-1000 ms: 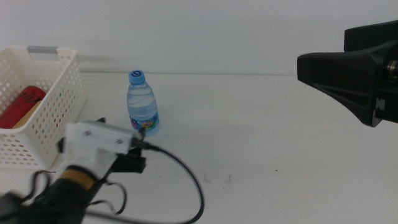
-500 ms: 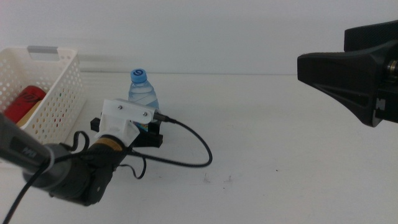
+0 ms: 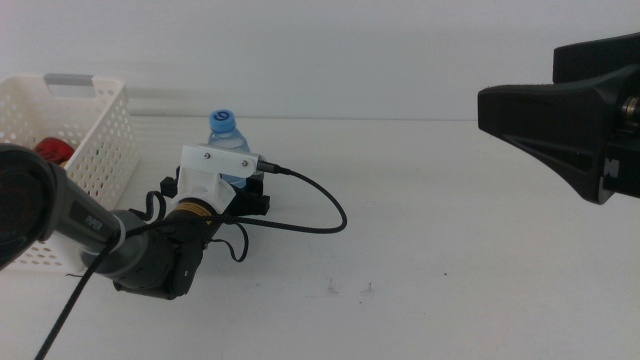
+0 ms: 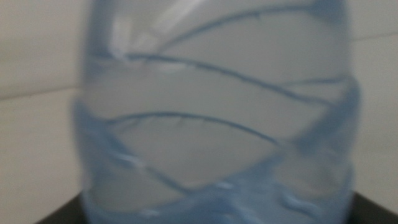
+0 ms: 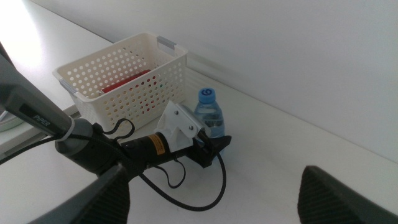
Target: Use arms to grab the bottles and put them into the dustbin to the left of the table.
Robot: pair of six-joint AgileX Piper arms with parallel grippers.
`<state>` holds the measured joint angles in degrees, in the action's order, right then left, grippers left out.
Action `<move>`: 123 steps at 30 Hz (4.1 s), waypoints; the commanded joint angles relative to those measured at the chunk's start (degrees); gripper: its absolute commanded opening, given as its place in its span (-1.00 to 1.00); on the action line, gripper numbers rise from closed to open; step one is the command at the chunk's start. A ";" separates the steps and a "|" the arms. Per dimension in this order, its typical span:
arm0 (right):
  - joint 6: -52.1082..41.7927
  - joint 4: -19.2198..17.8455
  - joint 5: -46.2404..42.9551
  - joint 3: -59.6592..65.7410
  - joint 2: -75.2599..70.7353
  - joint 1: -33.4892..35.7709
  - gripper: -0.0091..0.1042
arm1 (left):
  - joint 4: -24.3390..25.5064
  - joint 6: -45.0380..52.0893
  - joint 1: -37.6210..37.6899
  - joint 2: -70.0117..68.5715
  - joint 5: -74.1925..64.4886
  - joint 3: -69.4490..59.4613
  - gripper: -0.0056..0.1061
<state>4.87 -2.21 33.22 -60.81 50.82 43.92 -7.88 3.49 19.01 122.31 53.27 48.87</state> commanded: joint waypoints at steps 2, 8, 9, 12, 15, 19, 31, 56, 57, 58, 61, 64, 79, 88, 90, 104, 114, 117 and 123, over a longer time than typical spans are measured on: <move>-0.22 -0.16 -0.22 0.18 -0.20 0.17 0.79 | -2.50 0.14 -0.10 -0.99 -0.13 -0.52 0.34; -0.22 -0.16 -0.22 0.18 -0.20 0.17 0.79 | 6.66 -9.49 -0.10 -17.76 -13.09 -8.97 -0.94; -0.22 -0.16 -0.22 0.18 -0.20 0.17 0.79 | 10.67 -12.48 -0.10 -21.79 -19.38 -9.47 -0.93; -0.22 -0.16 -0.22 0.18 -0.20 0.17 0.79 | 26.63 -30.08 -0.18 -34.43 -46.95 -6.08 -0.93; -0.22 -0.16 -0.22 0.18 -0.20 0.17 0.79 | 35.32 -34.10 -0.85 -40.46 -65.93 1.98 -0.93; -0.22 -0.16 -0.22 0.18 -0.20 0.17 0.79 | 18.03 -13.42 -6.51 -40.83 -85.58 15.97 -0.93; 0.05 -0.16 -0.22 0.18 -0.20 0.17 0.79 | 4.86 15.76 -28.90 -24.35 -114.53 44.38 -0.93; 0.05 -0.16 -0.22 0.18 -0.20 0.17 0.79 | 4.76 15.71 -32.04 -12.69 -110.36 45.37 0.78; 0.05 -0.16 -0.22 0.18 -0.20 0.17 0.79 | 5.05 15.31 -31.38 -14.30 -110.36 44.84 0.78; 0.05 -0.16 -0.22 0.18 -0.20 0.17 0.79 | 5.17 14.83 -30.85 -15.61 -110.36 44.27 0.78; 0.05 -0.16 -0.22 0.18 -0.20 0.17 0.79 | 5.81 12.25 -28.96 -21.78 -108.58 40.50 0.78; 0.05 -0.16 -0.22 0.18 -0.20 0.17 0.79 | 5.96 10.26 -26.42 -30.22 -104.76 34.07 0.78; 0.05 -0.16 -0.22 0.18 -0.20 0.17 0.79 | 7.53 8.18 -3.02 -65.28 -94.16 17.54 0.78; 0.05 -0.16 -0.22 0.18 -0.20 0.17 0.79 | 17.74 -5.51 3.22 -80.48 -88.72 7.89 0.78; 0.05 -0.16 -0.22 0.18 -0.20 0.17 0.79 | 17.13 -5.51 1.49 -80.88 -88.72 7.91 0.78; 0.05 -0.16 -0.22 0.18 -0.20 0.17 0.79 | 20.11 -5.23 0.41 -81.01 -88.47 7.91 0.78; 0.03 -0.34 -15.34 13.83 -4.30 -4.71 0.79 | 7.35 -5.23 -2.04 -84.05 -77.77 -3.77 0.78; 0.03 -0.59 -15.27 21.92 -9.26 -11.07 0.79 | 3.80 -5.23 -6.16 -88.33 -70.02 -15.30 0.78; 0.03 -0.11 -20.93 37.52 -24.94 -27.22 0.79 | 4.99 -5.23 -12.38 -100.06 -69.56 -32.11 0.78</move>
<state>5.08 -1.99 14.71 -26.34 29.86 20.71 -3.26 -1.33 7.44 25.28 -17.15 19.22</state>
